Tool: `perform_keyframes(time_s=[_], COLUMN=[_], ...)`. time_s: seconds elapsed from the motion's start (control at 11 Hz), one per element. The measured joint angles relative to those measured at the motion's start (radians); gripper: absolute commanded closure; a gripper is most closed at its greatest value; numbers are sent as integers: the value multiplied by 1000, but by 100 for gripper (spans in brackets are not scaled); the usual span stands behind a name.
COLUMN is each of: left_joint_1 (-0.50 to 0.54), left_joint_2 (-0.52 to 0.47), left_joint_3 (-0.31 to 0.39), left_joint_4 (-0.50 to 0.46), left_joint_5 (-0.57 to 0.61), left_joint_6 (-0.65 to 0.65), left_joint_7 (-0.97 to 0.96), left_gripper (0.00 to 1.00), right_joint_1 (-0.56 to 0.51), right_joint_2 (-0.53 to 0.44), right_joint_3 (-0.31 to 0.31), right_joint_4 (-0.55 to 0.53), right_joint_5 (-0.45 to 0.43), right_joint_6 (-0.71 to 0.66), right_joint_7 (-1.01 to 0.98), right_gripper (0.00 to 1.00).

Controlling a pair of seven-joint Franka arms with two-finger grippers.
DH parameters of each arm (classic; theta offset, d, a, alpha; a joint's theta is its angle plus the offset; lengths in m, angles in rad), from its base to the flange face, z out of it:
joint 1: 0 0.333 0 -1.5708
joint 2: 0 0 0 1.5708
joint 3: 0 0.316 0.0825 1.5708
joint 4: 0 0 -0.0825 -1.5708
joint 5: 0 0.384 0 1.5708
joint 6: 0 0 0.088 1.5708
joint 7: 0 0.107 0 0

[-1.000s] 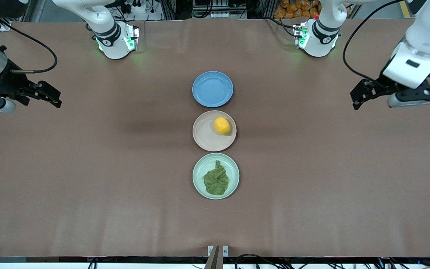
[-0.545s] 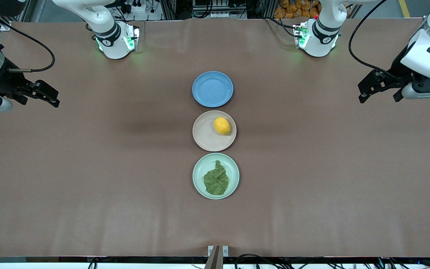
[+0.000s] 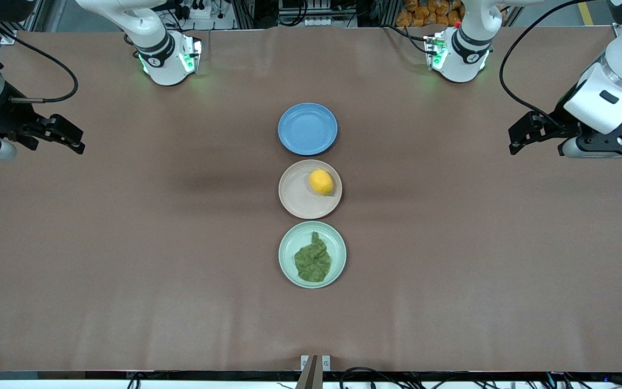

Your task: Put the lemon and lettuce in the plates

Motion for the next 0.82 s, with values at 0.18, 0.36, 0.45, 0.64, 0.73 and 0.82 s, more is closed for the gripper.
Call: perform_keyframes(time_s=[0.18,0.36,0.45,0.64,0.73,0.82], left_joint_1=[1,2,3,3,3,3], left_joint_2=[0,0,0,0,0,0], left_joint_3=[1,2,2,3,3,3], left_joint_4=[2,4,4,4,4,4], left_joint_5=[0,0,-1,-1,-1,-1], left_joint_6=[-5,-22,-24,-25,-25,-25], left_joint_7=[0,0,1,2,3,4], left_gripper=[0,0,0,0,0,0], right_joint_1=[0,0,-1,-3,-4,-5], right_joint_2=[0,0,-1,-3,-4,-5], right_joint_3=[0,0,0,-3,-5,-6], right_joint_4=[0,0,0,0,0,1], right_joint_5=[0,0,0,0,0,0], right_joint_6=[0,0,0,0,0,-5], right_joint_7=[0,0,0,0,-4,-6], right_gripper=[0,0,0,0,0,0])
